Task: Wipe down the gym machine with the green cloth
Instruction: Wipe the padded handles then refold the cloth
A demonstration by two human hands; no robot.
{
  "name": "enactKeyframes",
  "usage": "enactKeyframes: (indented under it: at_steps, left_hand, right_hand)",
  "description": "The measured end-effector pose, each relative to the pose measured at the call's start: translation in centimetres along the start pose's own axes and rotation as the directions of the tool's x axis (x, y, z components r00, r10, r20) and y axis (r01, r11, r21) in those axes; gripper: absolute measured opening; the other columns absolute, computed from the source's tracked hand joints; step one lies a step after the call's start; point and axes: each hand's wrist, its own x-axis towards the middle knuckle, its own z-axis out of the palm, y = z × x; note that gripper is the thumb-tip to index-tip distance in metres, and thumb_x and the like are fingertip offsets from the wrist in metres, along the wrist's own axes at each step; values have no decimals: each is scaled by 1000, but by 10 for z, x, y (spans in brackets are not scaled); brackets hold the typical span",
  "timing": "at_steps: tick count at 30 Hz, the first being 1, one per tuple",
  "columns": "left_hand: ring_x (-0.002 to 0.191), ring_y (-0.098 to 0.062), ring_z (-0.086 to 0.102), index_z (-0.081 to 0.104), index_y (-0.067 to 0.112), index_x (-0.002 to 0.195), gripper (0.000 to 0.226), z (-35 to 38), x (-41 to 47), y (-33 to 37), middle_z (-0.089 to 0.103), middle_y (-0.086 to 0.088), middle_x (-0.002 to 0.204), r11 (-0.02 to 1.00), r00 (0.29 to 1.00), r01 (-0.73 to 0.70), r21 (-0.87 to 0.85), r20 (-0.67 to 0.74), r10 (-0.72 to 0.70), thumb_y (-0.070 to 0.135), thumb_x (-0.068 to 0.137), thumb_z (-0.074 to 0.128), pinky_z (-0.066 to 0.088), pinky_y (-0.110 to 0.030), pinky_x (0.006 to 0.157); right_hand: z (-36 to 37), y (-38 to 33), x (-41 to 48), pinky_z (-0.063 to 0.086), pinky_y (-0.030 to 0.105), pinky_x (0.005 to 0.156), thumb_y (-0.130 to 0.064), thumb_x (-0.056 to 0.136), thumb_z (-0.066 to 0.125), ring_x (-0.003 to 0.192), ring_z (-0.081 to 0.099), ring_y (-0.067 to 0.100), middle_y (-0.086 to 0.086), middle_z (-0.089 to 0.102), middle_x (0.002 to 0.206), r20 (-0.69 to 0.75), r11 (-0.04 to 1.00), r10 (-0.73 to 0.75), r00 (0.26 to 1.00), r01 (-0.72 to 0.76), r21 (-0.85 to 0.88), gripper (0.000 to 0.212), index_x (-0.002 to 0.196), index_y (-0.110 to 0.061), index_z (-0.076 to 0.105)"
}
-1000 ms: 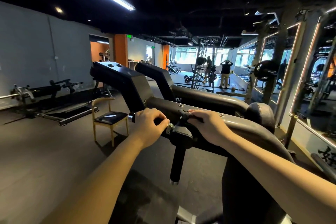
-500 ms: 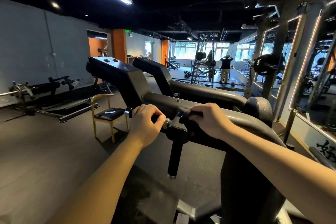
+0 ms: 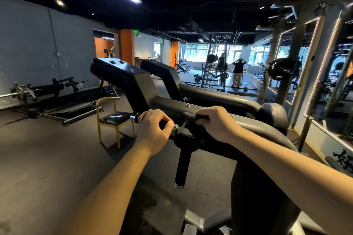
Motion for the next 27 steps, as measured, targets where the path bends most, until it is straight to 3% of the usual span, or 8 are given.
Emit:
enactKeyframes:
  at_steps: [3, 7, 10, 14, 19, 22, 25, 27]
  left_hand:
    - [87, 6, 36, 61, 23, 88, 9, -1, 0, 1, 50, 17, 85, 1000, 1000, 8, -2, 6, -8, 23, 96, 65, 32, -34, 91]
    - [87, 2, 35, 60, 26, 85, 10, 1, -1, 0, 53, 13, 85, 1000, 1000, -6, 4, -28, 6, 25, 94, 65, 33, -33, 88]
    - [86, 3, 34, 60, 25, 85, 11, 3, -2, 0, 55, 11, 85, 1000, 999, -11, 14, -49, 12, 23, 94, 66, 34, -34, 87]
    - [87, 3, 35, 59, 25, 85, 9, 3, -2, -1, 52, 14, 84, 1000, 999, -13, 5, -38, 13, 28, 93, 61, 32, -33, 87]
    - [91, -1, 37, 58, 27, 85, 12, 1, -2, 0, 52, 15, 86, 1000, 1000, 16, -12, -4, -17, 25, 95, 65, 32, -32, 88]
    - [90, -1, 35, 61, 24, 87, 9, -1, -2, 2, 53, 12, 87, 1000, 1000, 25, -5, 13, -25, 26, 96, 64, 34, -34, 86]
    - [90, 1, 32, 63, 24, 89, 7, -3, -3, 2, 51, 16, 87, 999, 999, 34, 2, 11, -34, 22, 94, 67, 33, -34, 84]
    - [91, 2, 33, 63, 26, 89, 8, -3, -2, 1, 53, 16, 88, 1000, 1000, 13, -9, 21, -13, 21, 94, 67, 33, -34, 86]
  right_hand:
    - [4, -3, 3, 43, 26, 71, -12, 94, 69, 87, 65, 18, -4, 68, 91, -11, 999, 19, 1000, -19, -32, 16, 106, -17, 78]
    - [-8, -21, -39, 47, 14, 82, -10, 92, 72, 95, 64, 4, -10, 70, 104, 9, 993, -87, 996, 86, 76, 24, 114, -19, 77]
    - [-15, -26, -56, 52, 15, 87, -8, 90, 73, 100, 66, 2, -11, 73, 107, 30, 982, -118, 993, 113, 150, 28, 116, -21, 77]
    - [-12, -18, -27, 48, 13, 74, -11, 95, 69, 88, 65, -6, -17, 72, 95, 78, 992, -70, 995, 61, 113, 21, 111, -21, 78]
    - [5, -7, 18, 38, 7, 65, -19, 99, 64, 84, 64, 8, -8, 70, 93, 89, 999, 12, 996, -8, -45, 17, 109, -17, 77]
    - [9, -23, 0, 43, 7, 72, -15, 99, 63, 83, 62, -7, -15, 69, 96, 77, 992, -26, 997, 16, 127, 18, 111, -17, 76]
    - [15, -27, -33, 52, 20, 89, -10, 98, 64, 102, 67, 1, -9, 74, 108, 1, 960, -33, 999, 32, 277, 25, 120, -16, 75]
    - [18, -25, -52, 50, 20, 99, -6, 96, 66, 114, 65, -1, -10, 73, 118, -55, 939, -40, 998, 56, 340, 32, 125, -16, 73]
